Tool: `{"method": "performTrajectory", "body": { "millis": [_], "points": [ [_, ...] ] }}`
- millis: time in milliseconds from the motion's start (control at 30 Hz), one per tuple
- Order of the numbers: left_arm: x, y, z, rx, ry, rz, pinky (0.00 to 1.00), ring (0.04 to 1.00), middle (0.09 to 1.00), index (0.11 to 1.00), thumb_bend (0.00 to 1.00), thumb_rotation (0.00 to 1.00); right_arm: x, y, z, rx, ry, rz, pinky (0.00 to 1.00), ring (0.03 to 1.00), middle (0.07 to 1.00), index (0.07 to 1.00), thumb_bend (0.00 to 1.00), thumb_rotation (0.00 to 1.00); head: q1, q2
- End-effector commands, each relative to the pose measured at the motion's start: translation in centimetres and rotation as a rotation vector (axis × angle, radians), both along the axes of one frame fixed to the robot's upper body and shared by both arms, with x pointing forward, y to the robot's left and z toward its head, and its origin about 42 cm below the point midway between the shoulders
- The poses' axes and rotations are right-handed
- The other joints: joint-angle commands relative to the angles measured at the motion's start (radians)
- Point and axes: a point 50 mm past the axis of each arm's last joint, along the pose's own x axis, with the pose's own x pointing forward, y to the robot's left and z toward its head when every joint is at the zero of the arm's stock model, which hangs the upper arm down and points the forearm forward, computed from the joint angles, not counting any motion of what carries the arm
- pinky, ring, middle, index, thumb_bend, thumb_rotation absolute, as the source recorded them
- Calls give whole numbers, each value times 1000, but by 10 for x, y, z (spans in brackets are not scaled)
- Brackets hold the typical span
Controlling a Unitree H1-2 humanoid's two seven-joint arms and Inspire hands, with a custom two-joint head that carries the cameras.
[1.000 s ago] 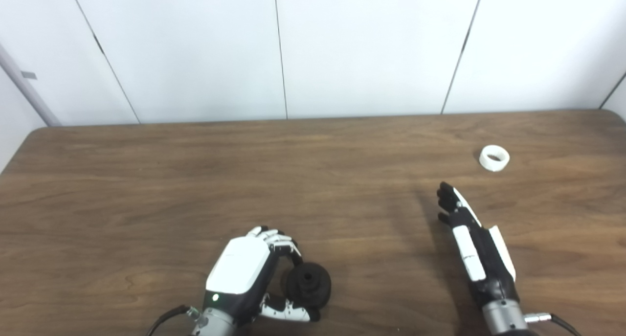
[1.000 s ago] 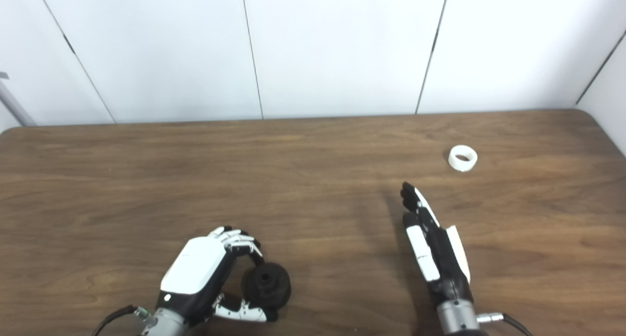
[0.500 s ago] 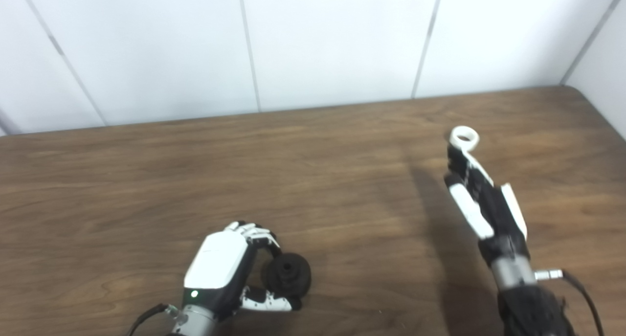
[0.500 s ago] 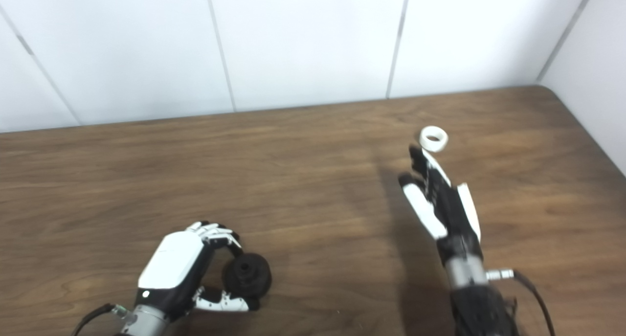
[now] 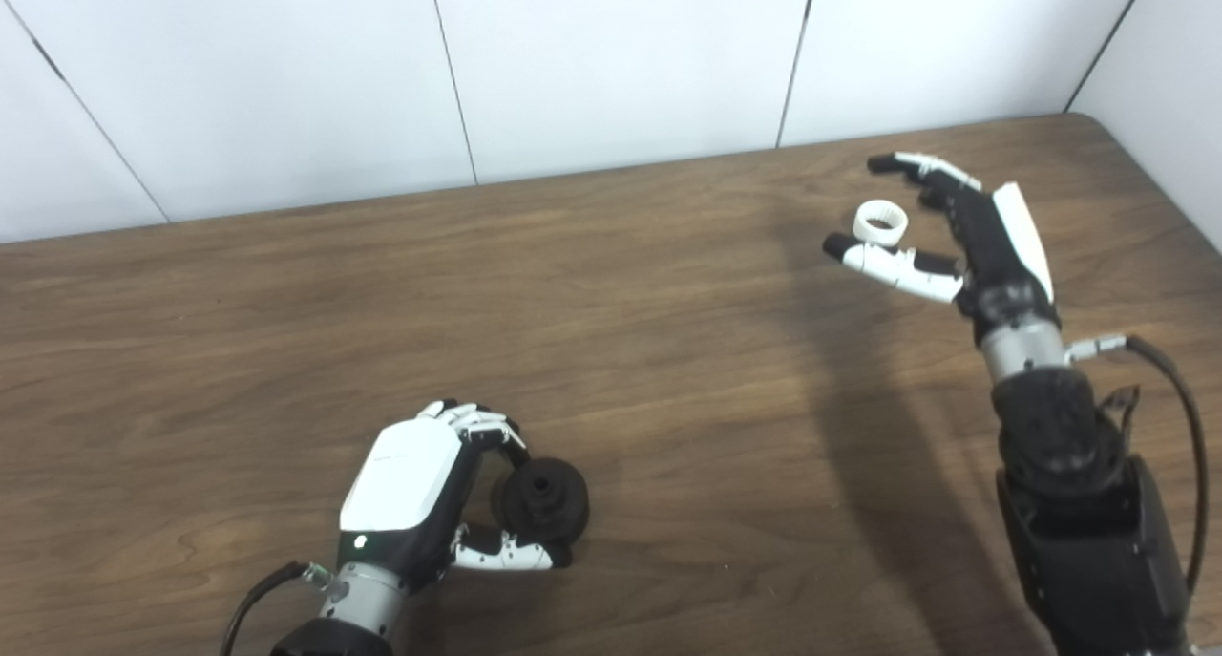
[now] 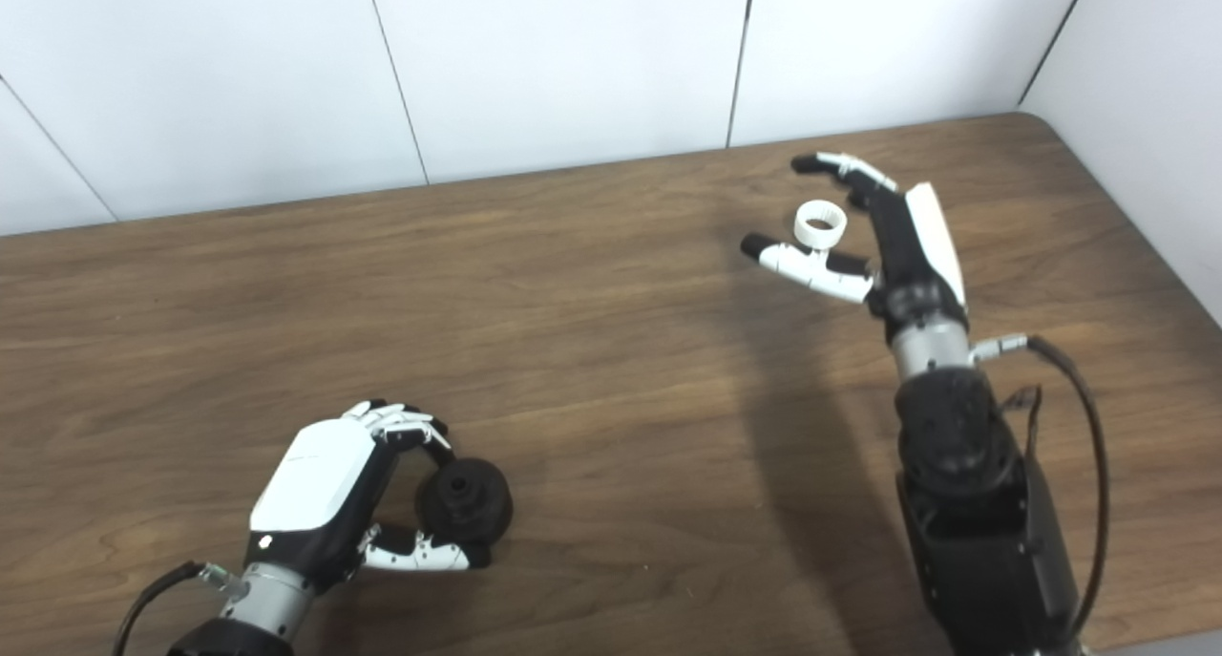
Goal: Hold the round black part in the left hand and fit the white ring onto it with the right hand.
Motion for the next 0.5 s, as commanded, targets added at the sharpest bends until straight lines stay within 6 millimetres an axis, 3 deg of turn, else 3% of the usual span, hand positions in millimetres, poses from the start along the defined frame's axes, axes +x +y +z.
{"method": "performTrajectory", "body": {
  "millis": [0, 167, 467],
  "points": [
    [3, 6, 2, 14, -19, 11, 925, 839, 758, 486, 521, 48, 13, -8, 19, -92, -39, -7, 822, 873, 875, 716, 672, 307, -3, 0],
    [2, 10, 1, 14, -17, 6, 925, 846, 758, 486, 521, 48, 37, -19, 21, -159, -15, -11, 757, 856, 877, 688, 722, 223, -27, -7],
    [1, 17, 0, 10, -13, 1, 924, 852, 765, 486, 519, 49, 71, -42, 22, -349, 101, -106, 740, 854, 880, 693, 814, 245, -84, -22]
  ]
}}
